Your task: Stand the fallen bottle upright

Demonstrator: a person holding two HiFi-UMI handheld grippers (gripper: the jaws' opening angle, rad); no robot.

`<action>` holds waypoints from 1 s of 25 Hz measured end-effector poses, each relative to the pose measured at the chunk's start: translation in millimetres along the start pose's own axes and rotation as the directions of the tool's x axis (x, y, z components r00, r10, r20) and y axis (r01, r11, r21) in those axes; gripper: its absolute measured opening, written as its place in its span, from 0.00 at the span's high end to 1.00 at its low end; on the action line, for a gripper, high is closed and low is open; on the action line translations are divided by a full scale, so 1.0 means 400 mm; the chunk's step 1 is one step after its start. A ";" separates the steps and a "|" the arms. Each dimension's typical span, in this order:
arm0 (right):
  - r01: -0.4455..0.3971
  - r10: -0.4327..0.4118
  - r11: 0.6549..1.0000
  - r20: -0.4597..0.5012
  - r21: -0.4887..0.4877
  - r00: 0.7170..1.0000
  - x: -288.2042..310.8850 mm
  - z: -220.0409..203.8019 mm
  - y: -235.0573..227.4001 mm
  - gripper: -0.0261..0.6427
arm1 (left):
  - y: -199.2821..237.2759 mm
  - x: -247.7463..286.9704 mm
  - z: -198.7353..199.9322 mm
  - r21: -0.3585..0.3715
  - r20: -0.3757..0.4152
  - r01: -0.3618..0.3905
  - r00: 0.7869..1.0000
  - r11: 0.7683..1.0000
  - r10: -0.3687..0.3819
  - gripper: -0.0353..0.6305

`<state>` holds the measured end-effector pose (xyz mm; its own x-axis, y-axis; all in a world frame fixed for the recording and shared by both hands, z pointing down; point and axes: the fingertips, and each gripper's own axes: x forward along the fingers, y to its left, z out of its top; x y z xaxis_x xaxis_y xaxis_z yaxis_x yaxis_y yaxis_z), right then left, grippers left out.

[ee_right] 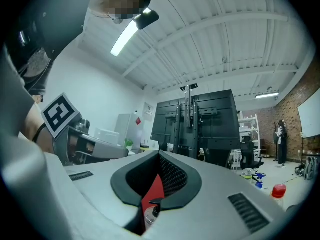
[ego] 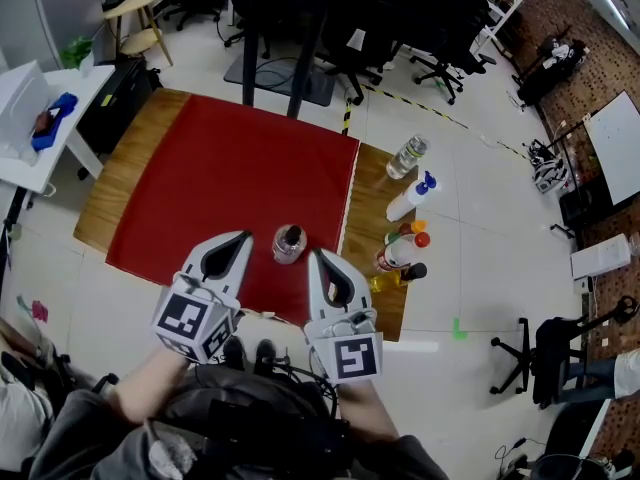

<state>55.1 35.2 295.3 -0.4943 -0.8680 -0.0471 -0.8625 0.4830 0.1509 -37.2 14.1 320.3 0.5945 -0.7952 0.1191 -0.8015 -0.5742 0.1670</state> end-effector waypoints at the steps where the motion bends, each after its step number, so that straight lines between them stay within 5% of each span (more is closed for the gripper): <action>1: -0.005 0.004 1.000 -0.009 -0.006 1.000 0.000 -0.004 0.003 0.94 | 0.000 -0.001 0.000 -0.001 0.001 -0.001 1.000 1.000 0.001 0.89; 25: -0.063 0.062 0.996 -0.029 -0.056 0.998 0.000 -0.005 -0.005 0.94 | 0.004 0.001 0.014 0.006 0.014 -0.034 0.999 0.999 0.033 0.89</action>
